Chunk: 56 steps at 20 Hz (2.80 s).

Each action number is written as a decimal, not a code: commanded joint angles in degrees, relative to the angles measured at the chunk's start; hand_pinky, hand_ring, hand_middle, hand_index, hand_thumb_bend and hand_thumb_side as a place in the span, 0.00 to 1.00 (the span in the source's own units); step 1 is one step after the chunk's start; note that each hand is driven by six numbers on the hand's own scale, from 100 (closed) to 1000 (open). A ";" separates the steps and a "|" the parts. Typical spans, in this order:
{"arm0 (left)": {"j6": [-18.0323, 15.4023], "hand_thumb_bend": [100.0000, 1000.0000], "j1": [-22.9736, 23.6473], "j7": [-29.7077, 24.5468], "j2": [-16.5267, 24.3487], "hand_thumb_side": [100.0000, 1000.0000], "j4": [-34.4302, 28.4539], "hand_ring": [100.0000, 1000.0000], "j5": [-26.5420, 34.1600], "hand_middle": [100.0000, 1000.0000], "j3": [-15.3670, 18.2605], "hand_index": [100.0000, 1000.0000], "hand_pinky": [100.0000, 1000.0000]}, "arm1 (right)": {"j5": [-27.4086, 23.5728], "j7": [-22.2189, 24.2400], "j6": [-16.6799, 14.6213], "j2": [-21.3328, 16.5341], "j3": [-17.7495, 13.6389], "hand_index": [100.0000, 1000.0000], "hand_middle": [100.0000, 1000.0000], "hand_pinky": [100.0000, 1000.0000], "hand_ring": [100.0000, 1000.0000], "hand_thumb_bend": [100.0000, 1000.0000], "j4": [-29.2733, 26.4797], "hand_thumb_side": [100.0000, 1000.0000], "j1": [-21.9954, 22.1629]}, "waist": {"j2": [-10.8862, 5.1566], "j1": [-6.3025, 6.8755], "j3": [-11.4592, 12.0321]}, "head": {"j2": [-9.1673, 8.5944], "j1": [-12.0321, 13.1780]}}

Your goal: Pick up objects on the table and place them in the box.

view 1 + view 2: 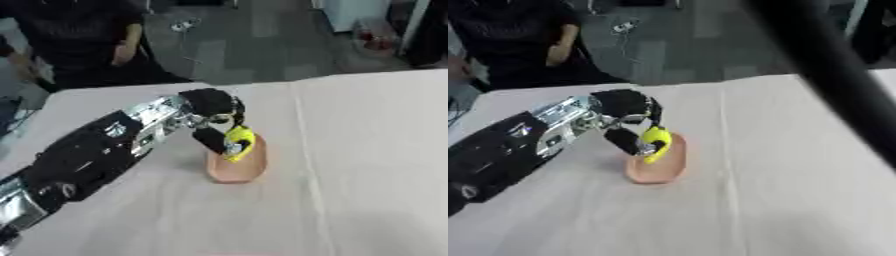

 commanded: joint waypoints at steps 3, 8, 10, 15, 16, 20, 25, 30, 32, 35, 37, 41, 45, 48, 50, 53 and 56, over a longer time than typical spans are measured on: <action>-0.53 0.39 -0.39 -4.99 1.08 0.93 0.32 0.69 0.03 0.75 0.47 0.65 0.51 | -0.38 0.23 -0.04 -1.61 -0.86 0.49 0.43 0.29 0.43 0.00 -0.77 1.00 -0.51 | -0.52 -0.30 0.16 | -0.40 0.14; -0.05 0.54 -0.26 -7.99 1.90 0.94 -1.04 0.81 0.41 0.83 1.05 0.71 0.69 | -0.11 0.23 -0.04 -1.56 -0.86 0.49 0.43 0.29 0.43 0.00 -0.77 1.00 -0.25 | -0.58 -0.36 0.42 | -0.39 0.14; 0.14 0.60 -0.13 -8.33 2.28 0.98 -1.86 0.88 0.44 0.87 1.38 0.74 0.81 | 0.05 0.20 -0.07 -1.55 -0.85 0.49 0.43 0.29 0.43 0.00 -0.77 1.00 -0.14 | -0.61 -0.39 0.54 | -0.44 0.14; 1.96 0.57 1.86 -6.37 3.64 1.00 -7.57 0.89 0.69 0.89 4.03 0.76 0.86 | 0.55 -0.04 -0.03 -1.42 -0.98 0.49 0.43 0.29 0.43 0.00 -0.77 1.00 0.36 | -0.67 -0.52 1.33 | -0.84 -0.30; 2.86 0.55 2.80 -5.20 4.28 1.00 -10.35 0.89 0.92 0.89 5.28 0.76 0.85 | 0.80 -0.12 0.04 -1.36 -1.04 0.49 0.43 0.29 0.43 0.00 -0.77 1.00 0.61 | -0.70 -0.58 1.66 | -0.99 -0.46; 7.89 0.51 7.54 -1.26 7.02 1.00 -22.54 0.84 3.38 0.87 10.49 0.75 0.80 | 2.23 -0.72 0.06 -1.09 -1.27 0.48 0.43 0.28 0.43 0.00 -0.77 1.00 1.84 | -0.89 -0.93 2.91 | -1.25 -1.03; 13.06 0.50 16.42 2.31 11.08 1.00 -36.08 0.84 6.68 0.86 15.85 0.74 0.79 | 5.21 -1.88 0.00 -0.49 -1.31 0.48 0.43 0.28 0.43 0.00 -0.77 1.00 3.76 | -1.01 -1.47 4.91 | -2.15 -1.59; 13.92 0.53 25.80 10.45 7.15 1.00 -38.09 0.77 7.21 0.85 21.56 0.75 0.74 | 9.52 -3.76 0.40 1.06 -1.15 0.48 0.43 0.28 0.43 0.00 -0.77 1.00 6.34 | -1.09 -2.65 7.65 | -2.55 -3.17; 14.25 0.55 28.27 15.25 2.26 1.00 -38.13 0.75 8.56 0.84 24.04 0.76 0.73 | 11.52 -4.56 0.61 1.90 -0.83 0.48 0.43 0.28 0.43 0.00 -0.77 1.00 7.50 | -1.24 -3.26 8.71 | -2.67 -4.13; 13.29 0.56 30.06 22.68 -5.61 0.97 -38.14 0.70 10.15 0.82 26.92 0.77 0.69 | 14.51 -5.84 0.58 3.10 0.02 0.48 0.43 0.28 0.43 0.00 -0.77 1.00 8.89 | -1.35 -4.05 10.01 | -2.95 -4.75; 11.68 0.55 30.50 28.10 -10.16 0.95 -38.14 0.68 10.86 0.81 28.14 0.76 0.68 | 16.41 -7.02 0.19 3.88 0.75 0.48 0.43 0.28 0.43 0.00 -0.77 1.00 9.58 | -1.31 -4.50 10.69 | -3.15 -4.98; 7.04 0.54 30.64 36.21 -14.34 0.93 -38.14 0.66 11.32 0.79 28.66 0.75 0.66 | 19.07 -11.10 -1.61 5.59 2.40 0.47 0.42 0.27 0.42 0.00 -0.77 1.00 10.97 | -1.06 -5.27 12.25 | -2.52 -7.19; 4.26 0.56 30.46 39.29 -15.19 0.93 -38.14 0.63 12.53 0.77 28.54 0.73 0.64 | 21.16 -15.22 -3.87 6.94 4.37 0.46 0.41 0.26 0.41 0.02 -0.77 1.00 11.97 | -0.81 -5.54 13.22 | -2.30 -7.83; 3.20 0.51 30.93 40.57 -15.24 0.91 -38.14 0.62 12.87 0.77 28.29 0.73 0.64 | 22.07 -17.65 -4.82 7.59 5.45 0.46 0.40 0.25 0.41 0.03 -0.77 1.00 12.06 | -0.46 -5.51 13.53 | -2.62 -8.76; 2.77 0.50 31.09 41.46 -15.43 0.90 -38.14 0.62 13.39 0.76 28.00 0.73 0.64 | 22.41 -19.09 -5.14 7.74 5.85 0.46 0.40 0.25 0.40 0.04 -0.77 1.00 12.04 | -0.37 -5.45 13.53 | -2.27 -9.39; 2.61 0.50 31.30 41.89 -15.60 0.90 -38.14 0.62 13.82 0.76 27.61 0.73 0.64 | 22.45 -20.85 -5.80 7.63 6.24 0.46 0.40 0.25 0.40 0.04 -0.77 1.00 11.92 | -0.36 -5.37 13.40 | -1.71 -9.99; 2.56 0.50 31.52 42.05 -15.67 0.90 -38.14 0.62 13.94 0.76 27.46 0.73 0.64 | 21.31 -22.87 -7.18 7.47 6.52 0.45 0.39 0.25 0.40 0.06 -0.77 1.00 11.78 | -0.42 -5.30 13.28 | -1.26 -10.55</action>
